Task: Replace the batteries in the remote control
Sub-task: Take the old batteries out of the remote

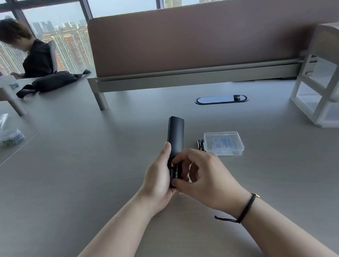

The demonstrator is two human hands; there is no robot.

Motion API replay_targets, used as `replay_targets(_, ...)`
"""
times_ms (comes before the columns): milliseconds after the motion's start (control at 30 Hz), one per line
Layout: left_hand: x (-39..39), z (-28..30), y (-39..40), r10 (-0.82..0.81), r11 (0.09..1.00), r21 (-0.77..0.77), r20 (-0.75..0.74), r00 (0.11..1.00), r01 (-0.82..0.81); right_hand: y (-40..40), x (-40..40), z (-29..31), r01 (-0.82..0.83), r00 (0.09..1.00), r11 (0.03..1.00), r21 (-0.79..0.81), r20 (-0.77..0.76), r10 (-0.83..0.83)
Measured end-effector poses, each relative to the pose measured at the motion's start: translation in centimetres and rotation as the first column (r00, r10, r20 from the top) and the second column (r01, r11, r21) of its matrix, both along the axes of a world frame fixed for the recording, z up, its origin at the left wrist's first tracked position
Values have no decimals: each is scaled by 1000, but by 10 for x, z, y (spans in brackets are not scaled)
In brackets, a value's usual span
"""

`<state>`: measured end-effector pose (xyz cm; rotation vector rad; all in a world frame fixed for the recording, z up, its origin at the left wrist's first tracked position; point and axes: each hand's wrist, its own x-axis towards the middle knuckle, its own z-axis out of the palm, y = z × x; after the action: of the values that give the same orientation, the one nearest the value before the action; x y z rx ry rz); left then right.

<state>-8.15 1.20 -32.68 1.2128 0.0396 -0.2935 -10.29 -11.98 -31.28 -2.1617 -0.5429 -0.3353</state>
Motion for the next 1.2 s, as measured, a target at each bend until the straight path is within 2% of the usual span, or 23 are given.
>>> replay_targets(567, -10, 13, -5, -25, 994, 105, 42, 999, 20, 5, 2, -10, 18, 998, 990, 141, -55, -10)
replay_targets(933, -12, 18, -6, -7, 994, 107, 9, 1000, 6, 6, 0, -7, 64, 998, 991, 114, -17, -62)
replay_targets(1200, -14, 18, -7, -4, 996, 93, 41, 999, 0, 6, 2, -7, 30, 993, 983, 179, -114, -9)
